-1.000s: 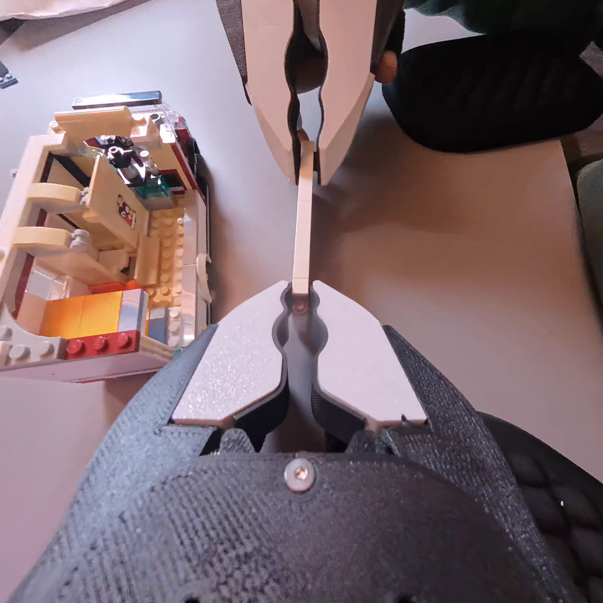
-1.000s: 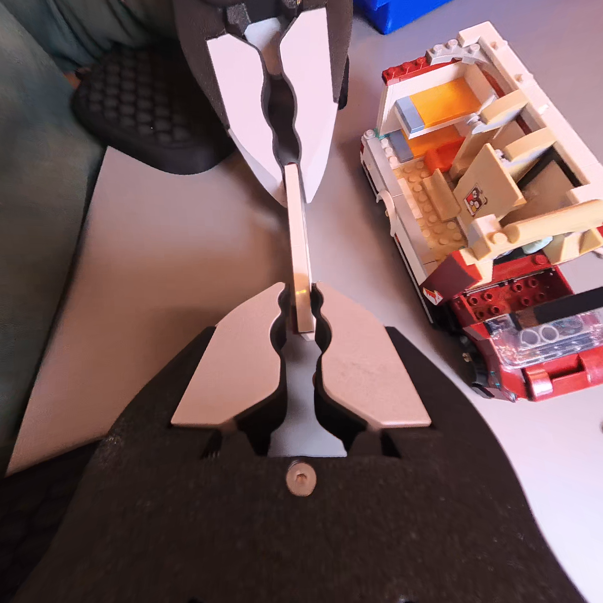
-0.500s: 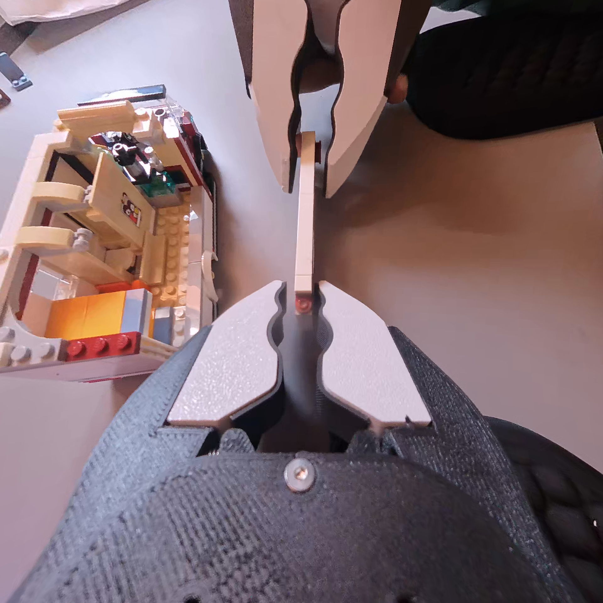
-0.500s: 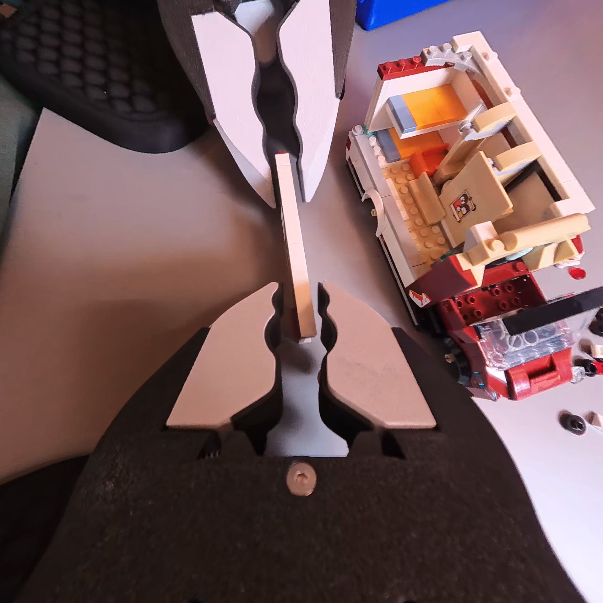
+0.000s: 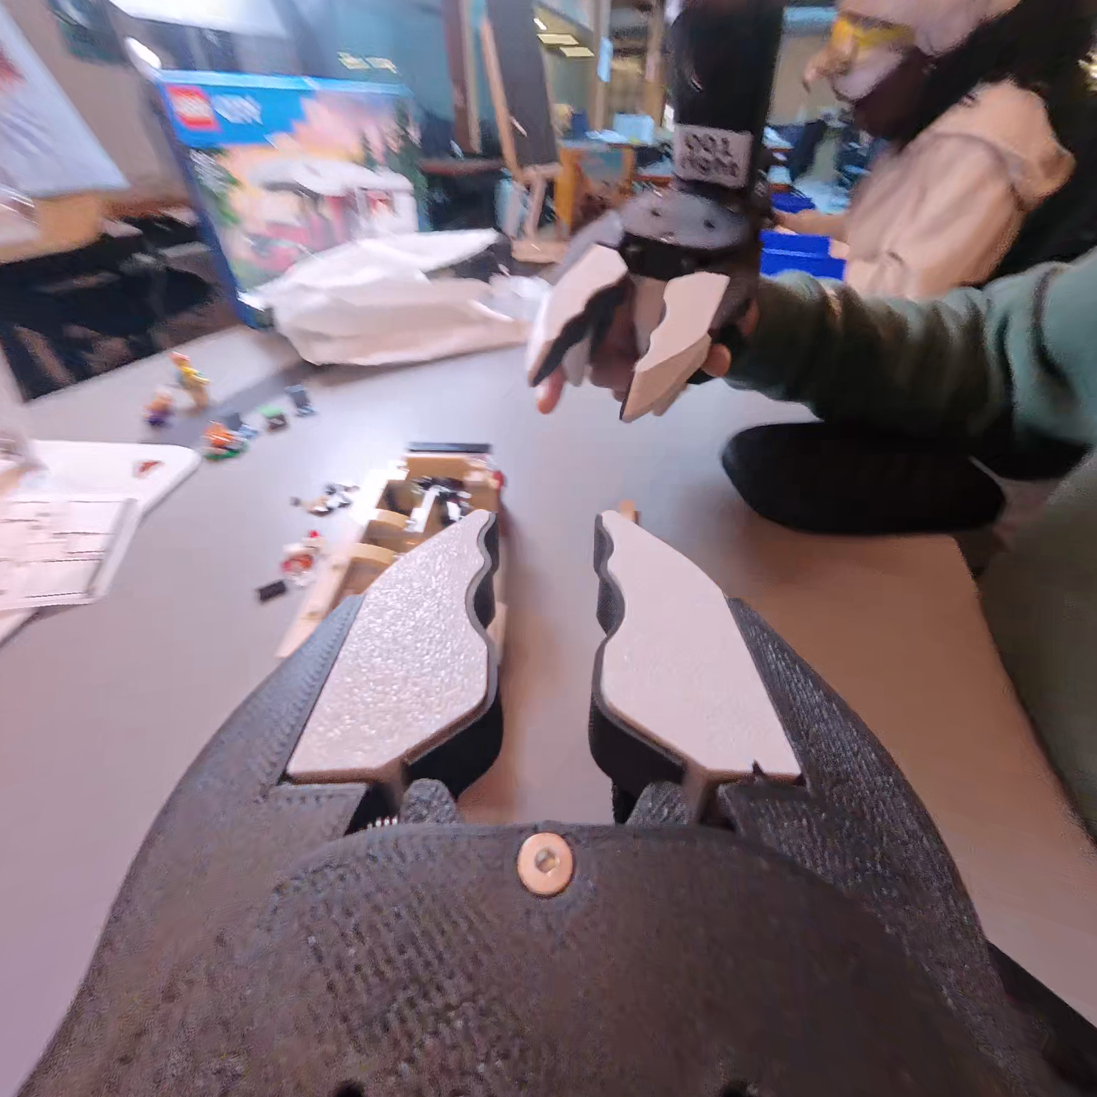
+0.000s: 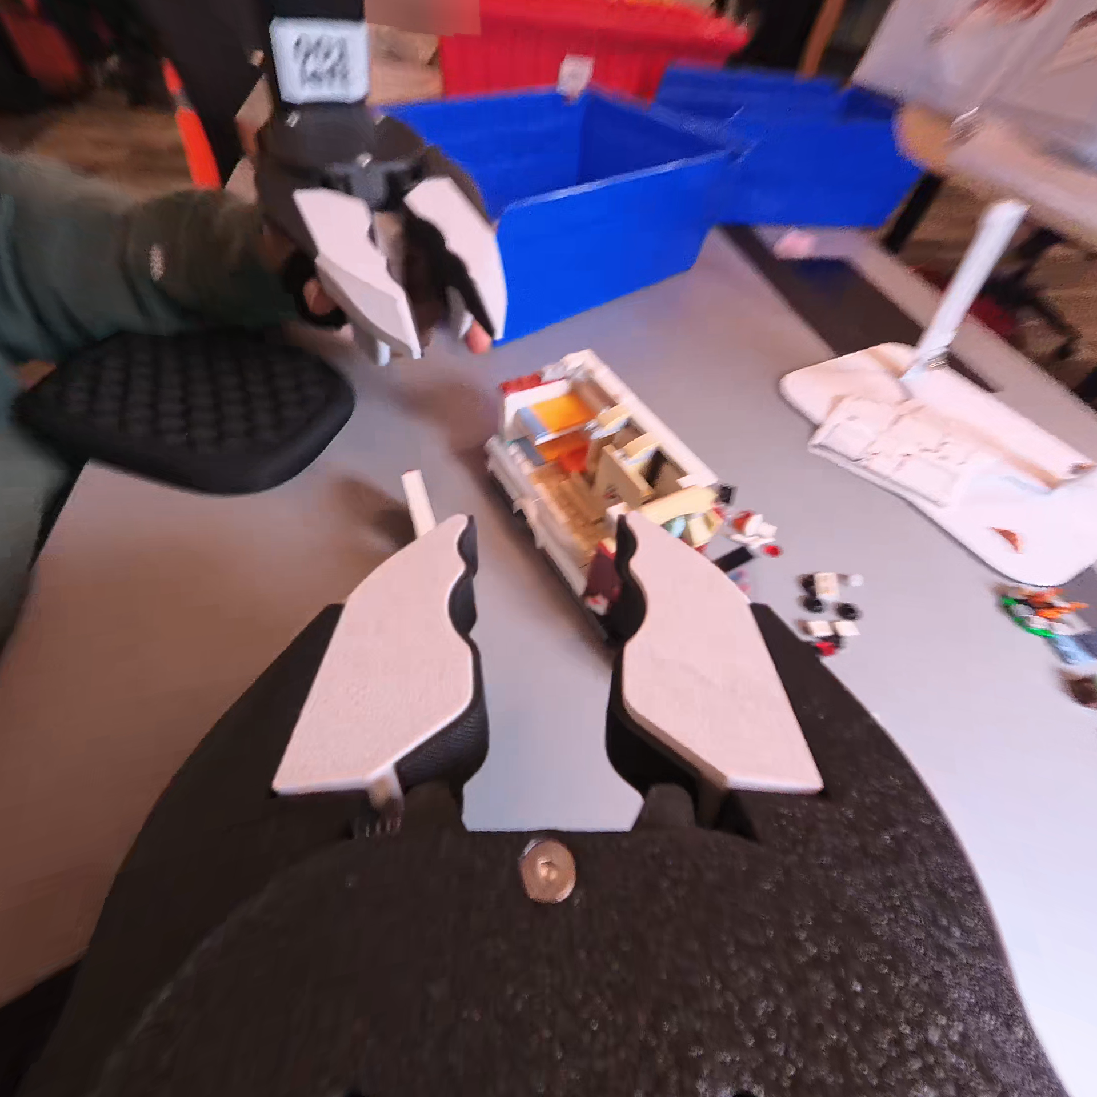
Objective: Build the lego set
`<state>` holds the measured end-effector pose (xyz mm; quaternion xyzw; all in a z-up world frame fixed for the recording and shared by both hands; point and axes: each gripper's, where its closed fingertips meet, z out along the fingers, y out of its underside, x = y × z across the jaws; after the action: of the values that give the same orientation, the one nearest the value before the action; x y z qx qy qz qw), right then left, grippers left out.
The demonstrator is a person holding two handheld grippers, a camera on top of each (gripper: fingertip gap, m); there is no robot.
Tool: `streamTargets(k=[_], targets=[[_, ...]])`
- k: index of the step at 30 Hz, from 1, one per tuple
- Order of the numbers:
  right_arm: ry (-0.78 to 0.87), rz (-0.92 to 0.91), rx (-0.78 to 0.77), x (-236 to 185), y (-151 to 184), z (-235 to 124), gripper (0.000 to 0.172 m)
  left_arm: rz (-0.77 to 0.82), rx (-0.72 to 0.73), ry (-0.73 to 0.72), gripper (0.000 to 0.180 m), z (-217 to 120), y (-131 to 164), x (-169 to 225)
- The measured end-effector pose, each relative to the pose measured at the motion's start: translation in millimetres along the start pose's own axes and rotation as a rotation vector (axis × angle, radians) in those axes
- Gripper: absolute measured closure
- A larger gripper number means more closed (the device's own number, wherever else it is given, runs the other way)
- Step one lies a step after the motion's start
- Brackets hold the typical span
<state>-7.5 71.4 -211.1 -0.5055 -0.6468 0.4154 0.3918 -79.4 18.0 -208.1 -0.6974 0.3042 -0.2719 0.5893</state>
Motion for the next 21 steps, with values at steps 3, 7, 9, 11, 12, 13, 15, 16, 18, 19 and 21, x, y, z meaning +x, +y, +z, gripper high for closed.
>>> streamTargets(k=[3,7,9,11,12,13,15,16,18,19,21], targets=[[0.139,0.018,0.119,24,-14,-16,0.152,0.036,0.064,-0.132,0.156,-12,-11,-22],[0.334,0.036,0.277,53,-29,-46,0.172,0.101,0.114,-0.303,0.180,-27,-19,-44],[0.432,0.042,0.344,65,-35,-62,0.172,0.107,0.132,-0.387,0.180,-35,-22,-54],[0.545,0.035,0.382,77,-36,-75,0.172,0.110,0.158,-0.456,0.180,-43,-26,-63],[0.593,0.030,0.387,82,-36,-79,0.172,0.112,0.174,-0.495,0.180,-48,-29,-68],[0.632,0.027,0.393,86,-37,-82,0.172,0.115,0.192,-0.537,0.180,-53,-32,-73],[0.682,0.040,0.398,94,-40,-85,0.172,0.113,0.226,-0.632,0.180,-66,-39,-84],[0.700,0.049,0.396,100,-42,-84,0.172,0.115,0.236,-0.690,0.180,-74,-44,-92],[0.722,0.060,0.383,112,-48,-78,0.158,0.118,0.258,-0.795,0.180,-88,-57,-108],[0.733,0.058,0.376,119,-52,-74,0.155,0.115,0.267,-0.825,0.180,-93,-64,-115],[0.751,0.040,0.370,134,-61,-63,0.146,0.105,0.295,-0.866,0.180,-99,-80,-129]])
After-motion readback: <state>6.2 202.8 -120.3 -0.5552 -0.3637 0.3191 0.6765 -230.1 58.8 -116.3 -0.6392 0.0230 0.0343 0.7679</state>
